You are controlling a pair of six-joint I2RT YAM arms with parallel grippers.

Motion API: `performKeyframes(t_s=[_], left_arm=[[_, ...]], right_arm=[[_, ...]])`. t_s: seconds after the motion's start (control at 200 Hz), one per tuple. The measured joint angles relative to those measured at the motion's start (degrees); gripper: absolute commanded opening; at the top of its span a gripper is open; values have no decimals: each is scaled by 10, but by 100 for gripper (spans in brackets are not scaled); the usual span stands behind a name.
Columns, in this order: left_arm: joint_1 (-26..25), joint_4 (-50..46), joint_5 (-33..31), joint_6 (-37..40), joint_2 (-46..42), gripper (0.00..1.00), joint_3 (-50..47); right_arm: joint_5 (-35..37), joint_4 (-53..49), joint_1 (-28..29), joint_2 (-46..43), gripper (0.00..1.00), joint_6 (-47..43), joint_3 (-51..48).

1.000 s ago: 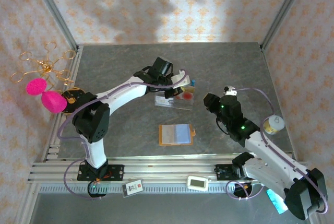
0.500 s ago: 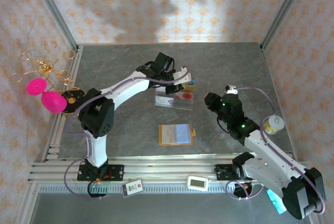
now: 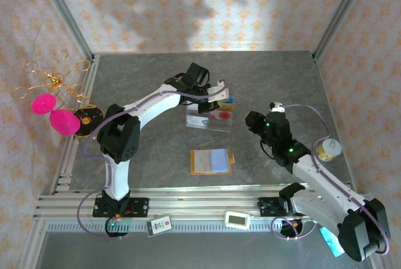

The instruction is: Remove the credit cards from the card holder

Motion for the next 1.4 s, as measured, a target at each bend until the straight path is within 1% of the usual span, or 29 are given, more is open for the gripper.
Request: performKeyframes(t_s=[0.601, 0.781, 0.831, 1.011, 1.146, 1.261, 1.397], left_arm=[[0, -4, 0, 2, 34, 0, 27], [0, 7, -7, -26, 36, 18, 27], [0, 16, -12, -35, 36, 21, 26], [0, 54, -38, -74, 30, 25, 2], [0, 75, -63, -96, 15, 25, -23], [0, 107, -78, -118, -20, 26, -64], [0, 153, -86, -141, -78, 27, -110]], right_arm=[[-19, 9, -5, 14, 30, 0, 0], [-30, 17, -5, 16, 30, 0, 0], [-34, 19, -5, 16, 30, 0, 1], [-45, 26, -5, 16, 31, 0, 1], [-55, 28, -5, 16, 36, 0, 1], [-65, 30, -5, 16, 37, -1, 1], [-95, 35, -5, 30, 37, -9, 1]])
